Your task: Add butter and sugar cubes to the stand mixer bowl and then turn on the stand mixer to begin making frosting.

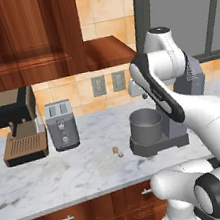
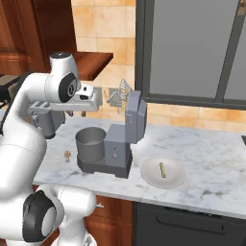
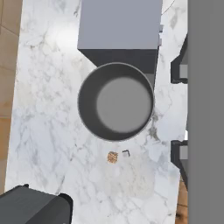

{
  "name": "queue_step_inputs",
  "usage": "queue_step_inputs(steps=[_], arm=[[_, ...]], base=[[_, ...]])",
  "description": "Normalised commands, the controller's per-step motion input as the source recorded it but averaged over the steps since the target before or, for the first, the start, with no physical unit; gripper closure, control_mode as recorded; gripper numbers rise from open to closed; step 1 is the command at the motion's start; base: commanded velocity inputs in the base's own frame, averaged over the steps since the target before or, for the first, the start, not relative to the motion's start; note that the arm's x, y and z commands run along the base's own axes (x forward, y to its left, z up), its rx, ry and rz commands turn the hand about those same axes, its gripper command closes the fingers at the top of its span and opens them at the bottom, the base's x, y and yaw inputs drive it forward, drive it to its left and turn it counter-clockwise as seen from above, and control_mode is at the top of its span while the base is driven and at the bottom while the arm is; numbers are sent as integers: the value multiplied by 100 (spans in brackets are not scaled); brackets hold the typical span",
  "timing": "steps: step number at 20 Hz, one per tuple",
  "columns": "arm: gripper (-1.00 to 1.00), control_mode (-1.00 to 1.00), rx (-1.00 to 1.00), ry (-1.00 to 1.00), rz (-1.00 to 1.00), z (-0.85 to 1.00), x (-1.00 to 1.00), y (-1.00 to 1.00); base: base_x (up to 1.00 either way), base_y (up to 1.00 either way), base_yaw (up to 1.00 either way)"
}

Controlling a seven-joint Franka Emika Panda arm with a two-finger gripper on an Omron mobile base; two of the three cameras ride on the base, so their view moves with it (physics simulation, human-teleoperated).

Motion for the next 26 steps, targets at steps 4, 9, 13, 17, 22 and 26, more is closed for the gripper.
queue_step_inputs(steps=[4, 9, 13, 17, 22, 26], arm=[[-100, -100, 0, -3, 0, 0, -11, 2], [-100, -100, -5, -4, 0, 0, -30, 22], [-100, -100, -11, -8, 1, 0, -29, 47], [-100, -100, -7, 0, 6, 0, -17, 50], [-100, -100, -4, 0, 4, -5, -6, 43], [-100, -100, 0, 0, 1, -21, 0, 38]], base=[[0, 0, 0], [0, 0, 0], [0, 0, 0], [0, 0, 0], [0, 0, 0], [0, 0, 0]])
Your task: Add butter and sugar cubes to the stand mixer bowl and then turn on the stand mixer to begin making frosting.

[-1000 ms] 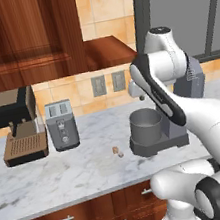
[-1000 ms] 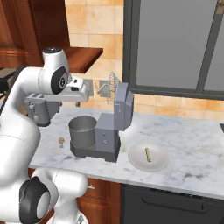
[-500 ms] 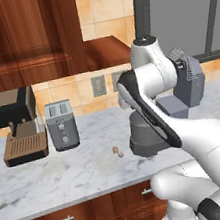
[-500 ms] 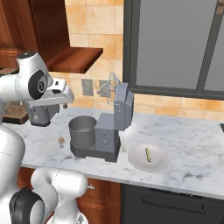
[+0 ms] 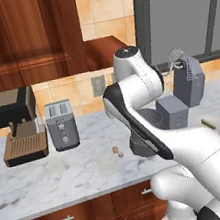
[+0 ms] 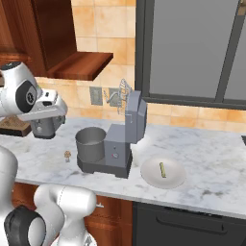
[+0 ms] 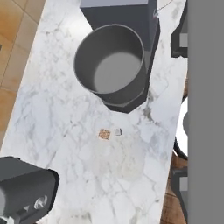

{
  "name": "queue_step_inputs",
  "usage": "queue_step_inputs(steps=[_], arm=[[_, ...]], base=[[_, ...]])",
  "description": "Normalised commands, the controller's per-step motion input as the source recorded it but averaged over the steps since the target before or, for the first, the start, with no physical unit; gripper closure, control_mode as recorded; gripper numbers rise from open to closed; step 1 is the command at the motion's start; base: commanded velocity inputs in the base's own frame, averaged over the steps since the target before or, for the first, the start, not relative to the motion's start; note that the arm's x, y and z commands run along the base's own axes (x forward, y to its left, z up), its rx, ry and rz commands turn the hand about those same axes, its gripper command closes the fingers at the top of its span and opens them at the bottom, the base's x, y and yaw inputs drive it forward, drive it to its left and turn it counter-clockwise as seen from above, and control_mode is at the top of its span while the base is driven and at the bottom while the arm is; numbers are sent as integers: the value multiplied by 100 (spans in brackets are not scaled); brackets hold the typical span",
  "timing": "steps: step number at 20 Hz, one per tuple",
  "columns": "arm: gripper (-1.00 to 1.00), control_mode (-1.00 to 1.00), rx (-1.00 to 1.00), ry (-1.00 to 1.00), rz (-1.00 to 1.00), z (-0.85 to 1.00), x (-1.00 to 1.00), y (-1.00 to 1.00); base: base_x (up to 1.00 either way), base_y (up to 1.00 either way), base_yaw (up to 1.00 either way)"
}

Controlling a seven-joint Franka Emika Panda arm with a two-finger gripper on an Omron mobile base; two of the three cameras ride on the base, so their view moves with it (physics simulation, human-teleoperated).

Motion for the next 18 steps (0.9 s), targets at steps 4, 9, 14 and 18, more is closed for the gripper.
queue_step_inputs(steps=[4, 9, 14, 18], arm=[[-100, -100, 0, 0, 1, -32, 0, 47], [-100, -100, 0, 1, 1, -43, 3, 52], [-100, -100, 0, 8, 2, -39, 24, 43], [-100, -100, 0, 13, 1, -37, 37, 22]], base=[[0, 0, 0], [0, 0, 0], [0, 0, 0], [0, 0, 0]])
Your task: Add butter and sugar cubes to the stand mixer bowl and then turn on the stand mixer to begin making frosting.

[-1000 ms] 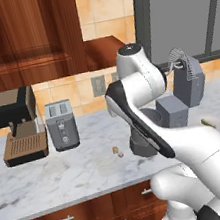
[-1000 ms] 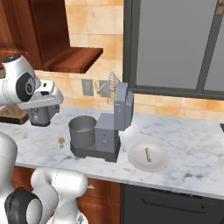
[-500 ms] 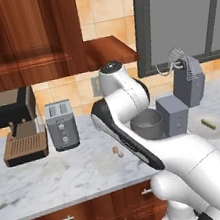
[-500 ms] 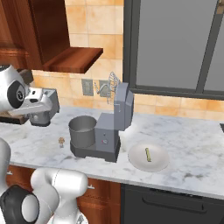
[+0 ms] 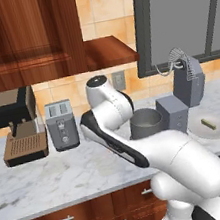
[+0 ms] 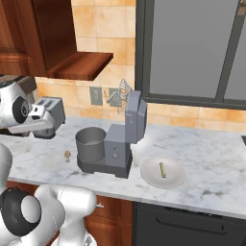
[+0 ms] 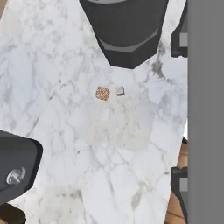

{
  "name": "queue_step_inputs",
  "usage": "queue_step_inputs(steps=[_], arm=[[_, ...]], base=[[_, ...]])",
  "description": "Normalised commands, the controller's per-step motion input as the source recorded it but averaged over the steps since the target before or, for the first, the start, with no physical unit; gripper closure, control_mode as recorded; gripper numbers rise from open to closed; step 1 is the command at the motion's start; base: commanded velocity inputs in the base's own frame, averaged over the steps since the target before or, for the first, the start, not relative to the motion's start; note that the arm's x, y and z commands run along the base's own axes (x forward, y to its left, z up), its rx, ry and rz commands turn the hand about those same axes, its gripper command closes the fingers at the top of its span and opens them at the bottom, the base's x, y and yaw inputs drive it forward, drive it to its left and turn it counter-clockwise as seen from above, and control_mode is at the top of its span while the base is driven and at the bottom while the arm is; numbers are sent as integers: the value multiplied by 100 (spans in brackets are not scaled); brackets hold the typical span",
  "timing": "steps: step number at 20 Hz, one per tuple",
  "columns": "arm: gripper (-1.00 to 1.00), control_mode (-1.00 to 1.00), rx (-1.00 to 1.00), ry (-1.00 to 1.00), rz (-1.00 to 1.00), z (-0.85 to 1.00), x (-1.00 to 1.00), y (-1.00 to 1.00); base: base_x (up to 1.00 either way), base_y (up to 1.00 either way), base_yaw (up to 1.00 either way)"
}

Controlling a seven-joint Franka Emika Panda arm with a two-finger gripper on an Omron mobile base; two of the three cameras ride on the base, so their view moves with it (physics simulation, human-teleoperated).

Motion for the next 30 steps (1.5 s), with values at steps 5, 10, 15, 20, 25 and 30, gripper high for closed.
queue_step_inputs(steps=[5, 10, 15, 20, 25, 30], arm=[[-100, -100, -1, 11, 0, -46, 46, 1], [-100, -100, -9, 5, 0, -54, 42, 0], [-100, -100, -12, 6, 0, -50, 44, 0], [-100, -100, -10, 13, 2, -32, 43, 0], [-100, -100, -11, 22, 12, -21, 34, 0], [-100, -100, -14, 14, 13, -30, 18, 0]], base=[[0, 0, 0], [0, 0, 0], [0, 0, 0], [0, 0, 0], [0, 0, 0], [0, 0, 0]])
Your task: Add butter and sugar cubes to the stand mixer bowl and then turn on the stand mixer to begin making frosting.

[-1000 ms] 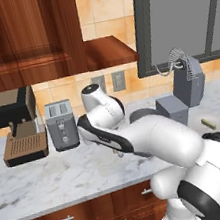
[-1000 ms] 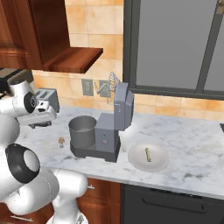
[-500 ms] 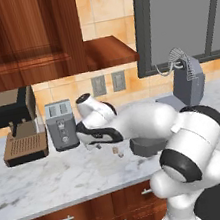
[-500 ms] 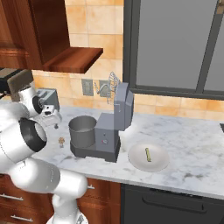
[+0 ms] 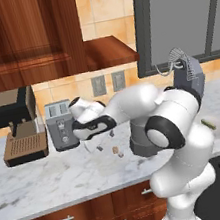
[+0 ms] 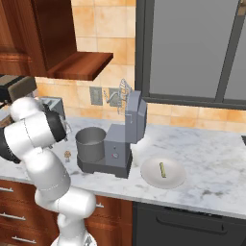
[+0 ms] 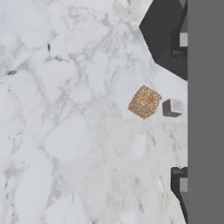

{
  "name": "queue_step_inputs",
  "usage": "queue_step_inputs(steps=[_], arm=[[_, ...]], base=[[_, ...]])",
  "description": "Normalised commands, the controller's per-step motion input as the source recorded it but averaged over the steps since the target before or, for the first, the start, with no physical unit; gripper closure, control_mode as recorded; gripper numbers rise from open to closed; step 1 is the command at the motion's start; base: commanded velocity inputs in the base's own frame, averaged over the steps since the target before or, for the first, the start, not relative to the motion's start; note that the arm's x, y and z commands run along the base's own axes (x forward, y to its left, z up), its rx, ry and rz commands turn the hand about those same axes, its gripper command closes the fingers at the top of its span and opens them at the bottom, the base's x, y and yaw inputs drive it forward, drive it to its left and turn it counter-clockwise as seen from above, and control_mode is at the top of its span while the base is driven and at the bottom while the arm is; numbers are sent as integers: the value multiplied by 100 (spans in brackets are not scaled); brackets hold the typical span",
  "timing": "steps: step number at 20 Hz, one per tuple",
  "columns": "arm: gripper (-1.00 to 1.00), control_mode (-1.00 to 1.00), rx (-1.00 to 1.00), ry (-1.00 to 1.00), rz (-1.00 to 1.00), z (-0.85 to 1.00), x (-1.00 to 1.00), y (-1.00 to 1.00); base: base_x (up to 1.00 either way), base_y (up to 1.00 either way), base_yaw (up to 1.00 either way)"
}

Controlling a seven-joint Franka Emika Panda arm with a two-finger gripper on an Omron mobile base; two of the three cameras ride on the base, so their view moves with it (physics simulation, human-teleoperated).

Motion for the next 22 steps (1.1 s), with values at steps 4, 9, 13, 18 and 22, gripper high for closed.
queue_step_inputs(steps=[4, 9, 13, 18, 22], arm=[[-100, -100, -13, 14, 12, -31, 30, 0], [-100, -100, -9, 16, 12, -34, 35, 0], [-100, -100, -7, 22, 9, -28, 10, 0], [-100, -100, -6, 28, 6, -21, 7, 0], [-100, -100, -7, 26, 7, -23, 10, -1]], base=[[0, 0, 0], [0, 0, 0], [0, 0, 0], [0, 0, 0], [0, 0, 0]])
